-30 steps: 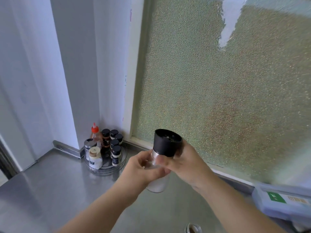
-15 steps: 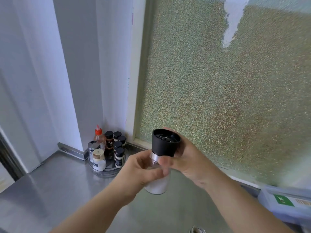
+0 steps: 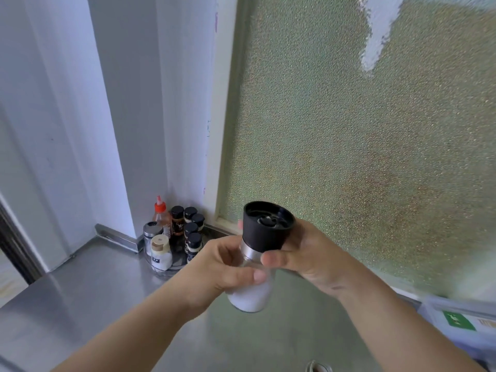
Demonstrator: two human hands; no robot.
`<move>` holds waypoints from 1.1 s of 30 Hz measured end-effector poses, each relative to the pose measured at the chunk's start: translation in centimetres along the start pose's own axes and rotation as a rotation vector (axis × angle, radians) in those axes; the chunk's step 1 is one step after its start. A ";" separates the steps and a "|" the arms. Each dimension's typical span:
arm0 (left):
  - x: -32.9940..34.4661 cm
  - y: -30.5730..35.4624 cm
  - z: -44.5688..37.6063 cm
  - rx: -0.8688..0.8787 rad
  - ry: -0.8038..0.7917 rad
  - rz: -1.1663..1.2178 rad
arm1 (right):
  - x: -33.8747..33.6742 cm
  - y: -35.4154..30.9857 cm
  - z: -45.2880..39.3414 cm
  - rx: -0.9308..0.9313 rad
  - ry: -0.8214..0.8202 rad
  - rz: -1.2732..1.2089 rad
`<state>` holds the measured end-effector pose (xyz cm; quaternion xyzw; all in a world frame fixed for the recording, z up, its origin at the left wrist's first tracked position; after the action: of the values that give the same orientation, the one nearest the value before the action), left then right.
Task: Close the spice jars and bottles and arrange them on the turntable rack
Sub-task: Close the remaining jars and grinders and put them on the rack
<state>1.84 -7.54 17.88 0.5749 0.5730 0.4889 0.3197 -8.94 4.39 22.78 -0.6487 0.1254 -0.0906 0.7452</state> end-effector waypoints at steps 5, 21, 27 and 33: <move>1.0 -0.5 -0.7 0.085 0.308 -0.245 | 1.6 1.7 -1.5 -0.066 0.596 0.197; 0.5 -0.5 -0.9 0.042 0.167 -0.134 | 0.1 1.3 -1.3 0.003 0.245 0.127; 0.1 -0.6 -1.0 0.053 0.103 -0.094 | 0.2 1.4 -1.0 -0.013 0.300 0.104; 0.5 -1.9 -0.1 0.146 0.225 -0.165 | 1.2 3.2 -1.5 -0.043 0.383 0.110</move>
<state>1.05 -6.81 16.22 0.4891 0.6845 0.4792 0.2501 -8.38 3.05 19.31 -0.6274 0.3022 -0.1689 0.6975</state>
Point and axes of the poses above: each hand's wrist, its own z-axis away from the middle knuckle, its own x-axis out of the palm, y = z × x, the point moved 1 cm from there along -z, towards the middle knuckle, and after that the axes turned 12 degrees about x, right-handed, at the moved point
